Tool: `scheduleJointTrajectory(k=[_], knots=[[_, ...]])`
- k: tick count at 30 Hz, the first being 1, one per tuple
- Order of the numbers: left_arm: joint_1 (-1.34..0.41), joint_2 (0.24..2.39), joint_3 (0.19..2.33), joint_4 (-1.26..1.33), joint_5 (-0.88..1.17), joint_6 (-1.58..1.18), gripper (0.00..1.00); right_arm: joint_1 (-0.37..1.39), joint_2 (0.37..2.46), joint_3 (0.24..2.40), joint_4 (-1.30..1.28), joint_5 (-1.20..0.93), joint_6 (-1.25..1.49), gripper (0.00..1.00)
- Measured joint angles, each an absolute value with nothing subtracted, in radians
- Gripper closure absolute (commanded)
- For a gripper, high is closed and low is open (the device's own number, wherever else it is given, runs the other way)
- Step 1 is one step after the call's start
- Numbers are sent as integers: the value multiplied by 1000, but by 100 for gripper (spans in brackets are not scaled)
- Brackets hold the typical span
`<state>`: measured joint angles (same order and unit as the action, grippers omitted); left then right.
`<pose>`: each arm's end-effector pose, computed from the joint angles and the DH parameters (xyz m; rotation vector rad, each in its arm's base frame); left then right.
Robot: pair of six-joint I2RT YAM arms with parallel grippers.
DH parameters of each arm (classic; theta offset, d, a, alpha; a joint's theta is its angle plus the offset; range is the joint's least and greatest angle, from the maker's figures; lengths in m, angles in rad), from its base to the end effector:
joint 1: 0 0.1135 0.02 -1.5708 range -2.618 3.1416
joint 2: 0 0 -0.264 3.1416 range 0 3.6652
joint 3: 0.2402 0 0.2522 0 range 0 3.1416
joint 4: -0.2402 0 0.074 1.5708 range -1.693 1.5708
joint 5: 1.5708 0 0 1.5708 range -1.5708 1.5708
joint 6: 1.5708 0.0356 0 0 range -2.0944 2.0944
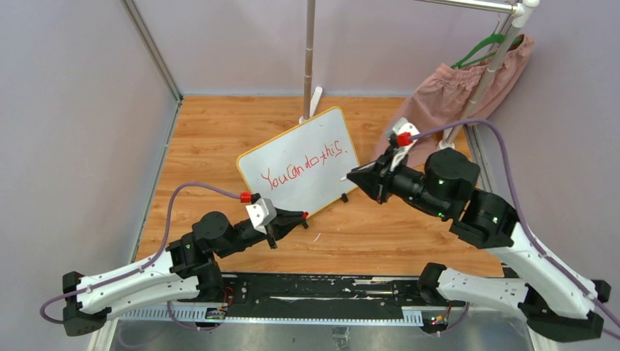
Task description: Write a sentence on the whiteboard
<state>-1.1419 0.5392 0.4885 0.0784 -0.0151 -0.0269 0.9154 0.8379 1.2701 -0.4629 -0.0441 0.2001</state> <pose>0.0632 -0.1368 0.2996 0.8443 1.3778 -0.9063 0.0903 0.1200 0.4634 -0.6203 1.5575 0.8917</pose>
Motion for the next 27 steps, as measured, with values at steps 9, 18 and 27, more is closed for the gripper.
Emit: scheduleJointTrajectory(k=[9,18,27], knots=[[-1142,458,440,108,-68,-44,100,1216,987,1393,-595,239,146,100],[-1142,436,436,112,-68,-45,100,1383,1052,1530,-730,348,146,100],[-1142,430,407,179,36,-43,100,1426,1116,1570,-743,327,146,100]])
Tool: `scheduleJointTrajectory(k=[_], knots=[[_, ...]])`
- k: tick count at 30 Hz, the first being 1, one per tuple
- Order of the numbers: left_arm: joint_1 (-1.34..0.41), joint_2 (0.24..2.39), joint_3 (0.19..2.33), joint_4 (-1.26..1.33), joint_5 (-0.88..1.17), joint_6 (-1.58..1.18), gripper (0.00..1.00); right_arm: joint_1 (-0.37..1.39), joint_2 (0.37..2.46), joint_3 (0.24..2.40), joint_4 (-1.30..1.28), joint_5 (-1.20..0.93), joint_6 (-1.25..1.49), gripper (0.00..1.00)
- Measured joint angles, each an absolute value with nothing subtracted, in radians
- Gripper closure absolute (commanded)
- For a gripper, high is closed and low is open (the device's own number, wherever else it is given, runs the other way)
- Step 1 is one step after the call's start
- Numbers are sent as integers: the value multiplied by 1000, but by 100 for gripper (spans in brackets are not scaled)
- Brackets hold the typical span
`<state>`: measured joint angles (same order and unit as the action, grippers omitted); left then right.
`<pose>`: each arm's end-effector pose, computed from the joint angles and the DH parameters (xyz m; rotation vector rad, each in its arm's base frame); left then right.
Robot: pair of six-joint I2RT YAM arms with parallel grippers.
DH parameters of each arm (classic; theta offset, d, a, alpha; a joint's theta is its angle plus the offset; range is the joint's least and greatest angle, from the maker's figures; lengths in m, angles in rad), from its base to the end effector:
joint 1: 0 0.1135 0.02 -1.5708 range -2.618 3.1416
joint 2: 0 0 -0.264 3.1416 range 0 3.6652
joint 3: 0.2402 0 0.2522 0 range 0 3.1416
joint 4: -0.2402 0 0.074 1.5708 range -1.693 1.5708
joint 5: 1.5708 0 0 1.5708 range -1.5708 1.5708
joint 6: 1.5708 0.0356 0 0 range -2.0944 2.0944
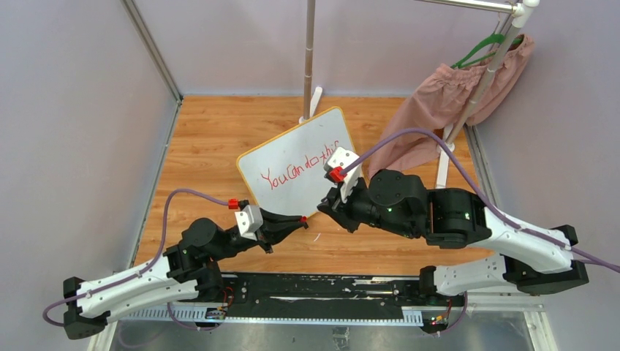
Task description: Write a sentence on the whiteboard
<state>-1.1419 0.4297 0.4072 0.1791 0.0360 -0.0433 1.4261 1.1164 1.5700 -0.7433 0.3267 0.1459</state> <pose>0.0548 -0.1228 0.2950 0.8053 1.2553 -0.9969 0.0403 0.1975 0.4812 -0.9505 1.6683 0.7831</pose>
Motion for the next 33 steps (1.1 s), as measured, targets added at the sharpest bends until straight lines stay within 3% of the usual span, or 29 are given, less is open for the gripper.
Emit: scheduleJointTrajectory(k=[10,33], knots=[[-1148,420,385,237,120,-35,100,1427,1138,1523,-669,262,158,100],[-1149,375,373,255,83,-35,100,1431,1126,1422,-558,245,176,100]])
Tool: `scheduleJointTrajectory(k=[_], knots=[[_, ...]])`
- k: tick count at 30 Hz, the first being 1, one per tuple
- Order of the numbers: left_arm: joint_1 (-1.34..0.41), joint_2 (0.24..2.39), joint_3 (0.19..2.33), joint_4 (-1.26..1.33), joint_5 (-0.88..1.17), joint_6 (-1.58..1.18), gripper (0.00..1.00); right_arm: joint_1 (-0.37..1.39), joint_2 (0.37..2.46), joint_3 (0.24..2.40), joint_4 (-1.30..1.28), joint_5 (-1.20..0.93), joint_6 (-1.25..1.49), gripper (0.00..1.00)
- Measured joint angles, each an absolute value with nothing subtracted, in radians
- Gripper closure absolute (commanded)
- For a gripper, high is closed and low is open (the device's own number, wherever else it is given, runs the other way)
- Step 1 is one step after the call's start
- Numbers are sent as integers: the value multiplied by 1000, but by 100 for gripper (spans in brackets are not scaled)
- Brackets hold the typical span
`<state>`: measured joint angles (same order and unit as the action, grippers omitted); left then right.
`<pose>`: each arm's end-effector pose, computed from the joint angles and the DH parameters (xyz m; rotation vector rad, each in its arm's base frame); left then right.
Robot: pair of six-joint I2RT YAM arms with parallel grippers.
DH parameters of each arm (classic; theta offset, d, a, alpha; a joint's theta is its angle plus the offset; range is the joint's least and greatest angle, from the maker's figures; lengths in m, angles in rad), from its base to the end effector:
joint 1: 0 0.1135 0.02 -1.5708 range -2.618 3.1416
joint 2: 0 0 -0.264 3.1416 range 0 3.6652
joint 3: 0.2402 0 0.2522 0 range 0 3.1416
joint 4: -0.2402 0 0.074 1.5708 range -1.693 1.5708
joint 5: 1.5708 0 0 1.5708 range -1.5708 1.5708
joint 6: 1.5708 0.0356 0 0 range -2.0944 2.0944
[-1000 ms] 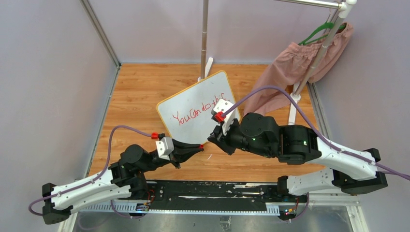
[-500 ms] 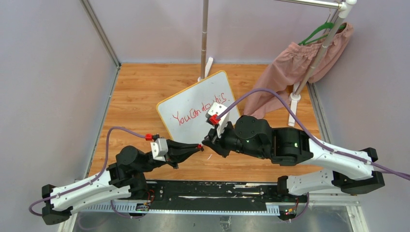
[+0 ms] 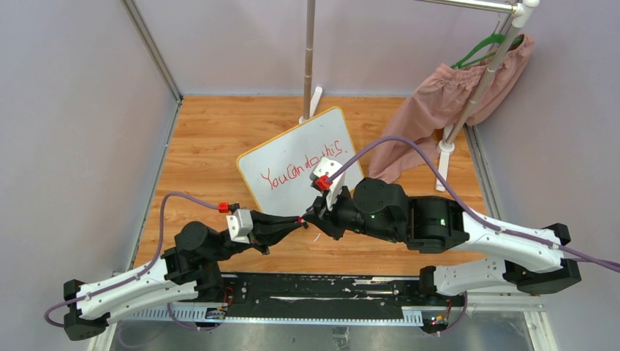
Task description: Write a sentence on the whiteboard
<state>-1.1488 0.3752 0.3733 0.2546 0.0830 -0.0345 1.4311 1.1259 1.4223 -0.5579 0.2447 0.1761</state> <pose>0.0487 -0.1156 0.2971 0.8010 1.1443 -1.0523 0.0403 0.2246 0.4527 -0.9771 1.6547 0.8938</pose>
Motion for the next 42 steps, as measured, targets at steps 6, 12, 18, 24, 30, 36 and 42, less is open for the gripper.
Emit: scheduleJointTrajectory(k=[6,12,18,24,30,36,42], knots=[[-1149,375,373,255,82,-35,100,1431,1119,1418,-539,255,179,100],[-1149,375,373,255,82,-35,100,1431,1111,1415,-537,264,183,100],[-1149,374,373,255,82,-35,100,1431,1100,1405,-523,275,183,100],[-1149,366,373,256,82,-35,100,1431,1100,1402,-521,275,183,100],[-1149,362,372,257,83,-36,100,1431,1102,1400,-514,279,183,100],[-1149,362,368,258,83,-36,100,1431,1103,1398,-508,279,184,100],[-1155,361,366,258,83,-36,100,1431,1103,1396,-507,279,189,100]])
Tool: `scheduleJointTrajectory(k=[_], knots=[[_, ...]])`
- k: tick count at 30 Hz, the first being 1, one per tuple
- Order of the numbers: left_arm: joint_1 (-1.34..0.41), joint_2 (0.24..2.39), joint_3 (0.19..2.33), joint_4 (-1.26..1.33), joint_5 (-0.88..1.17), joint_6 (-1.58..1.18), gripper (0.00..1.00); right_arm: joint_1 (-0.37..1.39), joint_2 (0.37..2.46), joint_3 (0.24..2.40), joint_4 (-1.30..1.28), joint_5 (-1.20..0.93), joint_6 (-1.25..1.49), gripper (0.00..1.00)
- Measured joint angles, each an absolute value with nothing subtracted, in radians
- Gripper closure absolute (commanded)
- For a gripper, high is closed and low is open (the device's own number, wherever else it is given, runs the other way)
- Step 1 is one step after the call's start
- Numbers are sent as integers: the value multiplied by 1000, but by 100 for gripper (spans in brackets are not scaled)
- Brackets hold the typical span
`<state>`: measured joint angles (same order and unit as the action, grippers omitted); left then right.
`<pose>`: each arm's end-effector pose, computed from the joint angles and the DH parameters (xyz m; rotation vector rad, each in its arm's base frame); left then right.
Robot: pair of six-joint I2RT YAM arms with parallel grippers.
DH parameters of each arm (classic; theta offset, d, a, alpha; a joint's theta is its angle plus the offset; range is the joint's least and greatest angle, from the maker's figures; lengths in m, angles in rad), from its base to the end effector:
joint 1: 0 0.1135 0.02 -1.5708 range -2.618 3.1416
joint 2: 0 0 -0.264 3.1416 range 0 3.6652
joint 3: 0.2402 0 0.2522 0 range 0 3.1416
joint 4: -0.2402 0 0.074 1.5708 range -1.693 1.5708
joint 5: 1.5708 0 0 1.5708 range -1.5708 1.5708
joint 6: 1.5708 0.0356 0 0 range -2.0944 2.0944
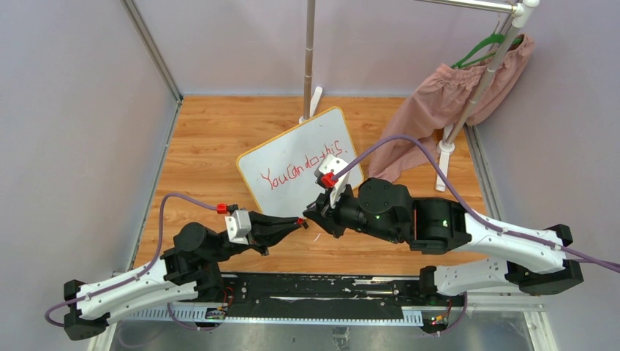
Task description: Write a sentence on the whiteboard
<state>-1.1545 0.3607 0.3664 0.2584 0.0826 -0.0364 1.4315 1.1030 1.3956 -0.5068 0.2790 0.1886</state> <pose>0.0472 -0.1139 0.2966 0.7972 1.1334 -1.0612 0.0408 0.2204 0.4542 -0.9114 1.6341 0.9052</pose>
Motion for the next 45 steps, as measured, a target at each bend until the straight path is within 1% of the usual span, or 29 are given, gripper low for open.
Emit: scheduleJointTrajectory(k=[32,39,45], knots=[[-1160,351,364,257,83,-36,100,1431,1127,1355,-487,273,213,100],[-1160,356,364,197,68,-37,100,1428,1104,1254,-413,293,258,100],[-1161,409,409,112,58,-36,100,1404,1058,1155,-348,292,321,100]])
